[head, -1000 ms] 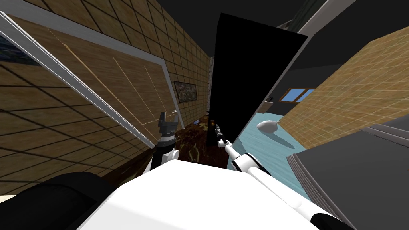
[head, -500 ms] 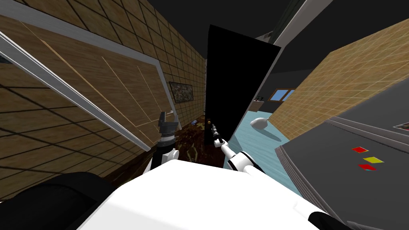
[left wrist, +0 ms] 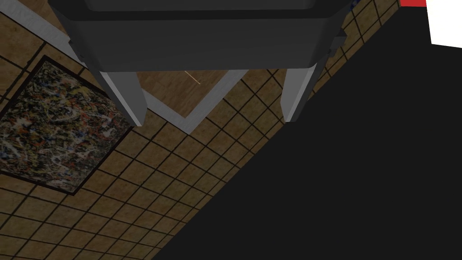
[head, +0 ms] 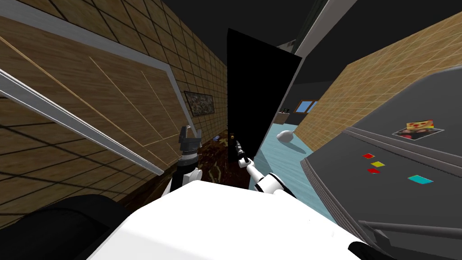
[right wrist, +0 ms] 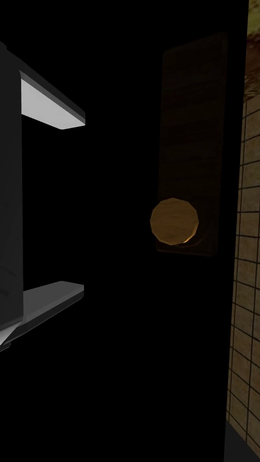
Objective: Push the door open
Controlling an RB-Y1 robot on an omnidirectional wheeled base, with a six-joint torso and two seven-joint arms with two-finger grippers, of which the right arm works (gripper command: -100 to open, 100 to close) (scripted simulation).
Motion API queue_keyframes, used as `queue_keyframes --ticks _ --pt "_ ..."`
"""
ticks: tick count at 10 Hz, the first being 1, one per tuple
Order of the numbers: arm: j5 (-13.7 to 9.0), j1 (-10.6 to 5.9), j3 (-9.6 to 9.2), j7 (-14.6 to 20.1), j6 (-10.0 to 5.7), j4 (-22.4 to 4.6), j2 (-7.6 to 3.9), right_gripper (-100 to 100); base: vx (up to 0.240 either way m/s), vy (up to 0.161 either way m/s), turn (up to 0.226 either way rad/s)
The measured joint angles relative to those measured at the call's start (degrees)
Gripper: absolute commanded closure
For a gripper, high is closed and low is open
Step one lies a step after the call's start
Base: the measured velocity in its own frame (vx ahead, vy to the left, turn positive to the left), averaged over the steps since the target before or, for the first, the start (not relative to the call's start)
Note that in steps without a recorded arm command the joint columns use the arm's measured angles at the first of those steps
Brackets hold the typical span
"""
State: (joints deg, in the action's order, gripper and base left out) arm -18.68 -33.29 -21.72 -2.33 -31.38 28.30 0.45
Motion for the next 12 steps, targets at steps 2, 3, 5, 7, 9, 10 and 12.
queue_keyframes --ticks 2,3,5,7,9,10,12 --pt "-0.07 -0.34 0.26 -0.85 0.87 1.19 0.65 -100 -0.001 0.008 0.015" --pt "-0.06 -0.23 0.26 -0.95 1.10 1.52 0.62 -100 0.082 0.026 0.025" --pt "-0.04 1.17 0.42 -1.59 2.53 4.66 -1.16 -100 0.090 0.039 0.003" --pt "-0.17 -0.25 0.56 -1.08 1.33 1.98 -1.60 -100 0.199 0.089 0.032" --pt "-0.23 -0.17 0.81 -1.23 1.16 1.74 -1.97 -100 0.254 0.119 0.027" --pt "-0.28 -0.06 1.01 -1.42 1.15 1.87 -1.37 -100 0.229 0.112 0.031" --pt "-0.32 -0.26 1.08 -1.35 1.03 1.66 -0.30 100 0.047 0.023 -0.003"
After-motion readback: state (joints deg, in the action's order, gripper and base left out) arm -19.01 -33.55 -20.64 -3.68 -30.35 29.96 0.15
